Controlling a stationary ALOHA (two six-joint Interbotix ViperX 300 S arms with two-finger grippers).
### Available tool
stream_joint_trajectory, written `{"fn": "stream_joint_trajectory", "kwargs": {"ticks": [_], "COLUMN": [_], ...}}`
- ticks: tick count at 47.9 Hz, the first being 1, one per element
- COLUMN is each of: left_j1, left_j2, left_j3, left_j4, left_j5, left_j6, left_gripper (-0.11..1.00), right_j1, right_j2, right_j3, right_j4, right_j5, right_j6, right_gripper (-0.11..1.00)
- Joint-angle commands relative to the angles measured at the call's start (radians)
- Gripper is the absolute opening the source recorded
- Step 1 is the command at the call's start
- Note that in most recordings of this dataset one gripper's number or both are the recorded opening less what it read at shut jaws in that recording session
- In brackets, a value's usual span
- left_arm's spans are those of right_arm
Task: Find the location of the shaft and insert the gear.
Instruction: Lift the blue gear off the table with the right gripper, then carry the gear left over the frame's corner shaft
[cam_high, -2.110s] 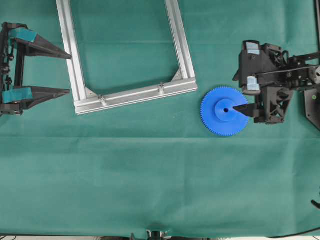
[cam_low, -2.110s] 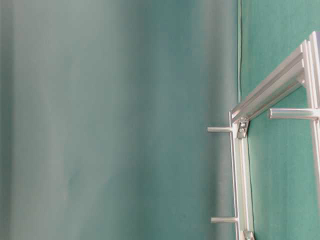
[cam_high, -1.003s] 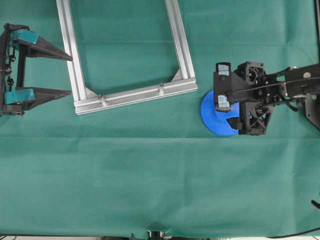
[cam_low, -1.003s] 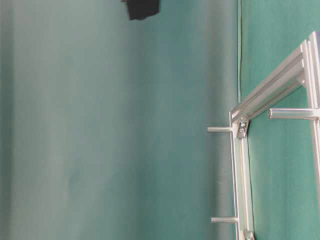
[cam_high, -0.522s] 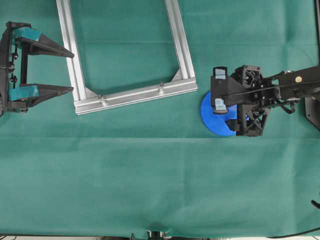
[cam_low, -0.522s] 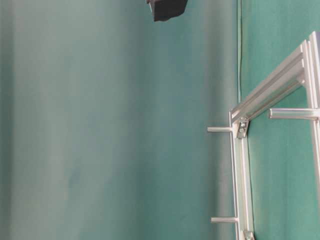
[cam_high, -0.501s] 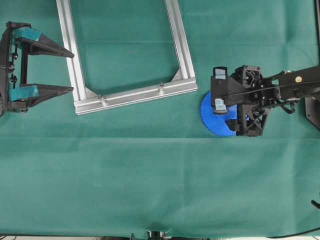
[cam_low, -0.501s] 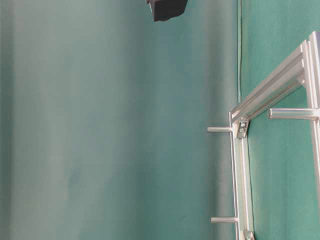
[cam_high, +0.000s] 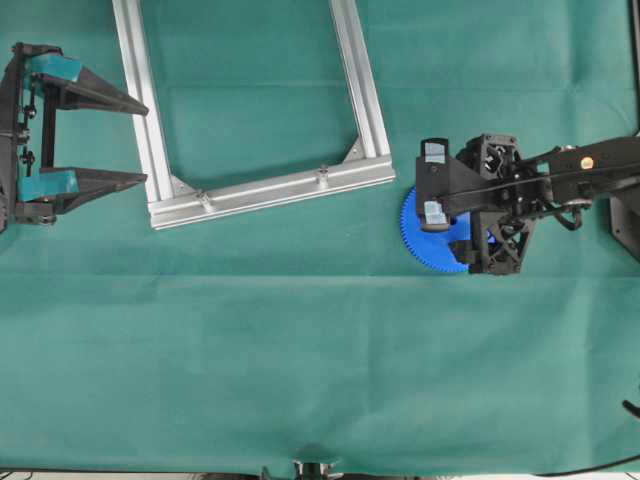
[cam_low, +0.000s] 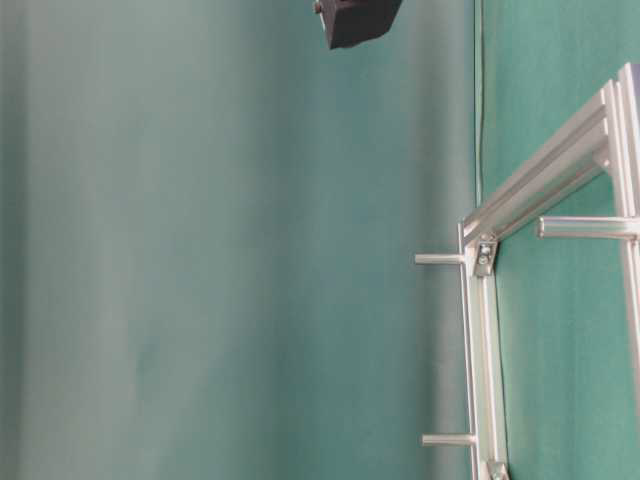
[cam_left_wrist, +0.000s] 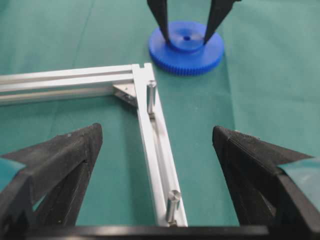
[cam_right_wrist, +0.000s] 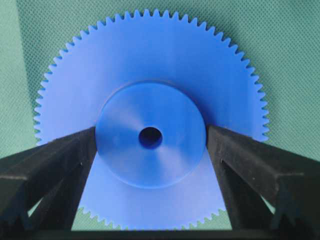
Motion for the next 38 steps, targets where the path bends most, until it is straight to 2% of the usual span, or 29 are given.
{"fn": "stream_joint_trajectory", "kwargs": {"ticks": [1,4,9,26,38], "left_j1": [0.002,0.002,0.0,0.005,0.003], "left_j2": [0.006,0.005,0.005,0.005,0.005], "left_j3": [-0.029,-0.029,-0.029,-0.029,-0.031], "left_j4": [-0.002,-0.002,-0.002,-0.002,-0.002], "left_j5": [-0.003,-0.005,-0.005,-0.005,-0.002], "left_j6": [-0.002,-0.002,-0.002,-0.002,-0.002], "left_gripper": [0.98,0.98,0.98,0.98,0.98], "right_j1": [0.0,0.0,0.0,0.0,0.0], "right_j2": [0.002,0.002,0.002,-0.006,-0.084], "right_j3": [-0.009,-0.011,-0.011,-0.021,-0.069], "right_j4": [-0.002,-0.002,-0.002,0.002,0.002], "right_j5": [-0.003,-0.006,-0.005,0.009,0.114], "right_j6": [0.006,0.011,0.012,0.015,0.034], "right_gripper": [0.9,0.86,0.69,0.69,0.69]}}
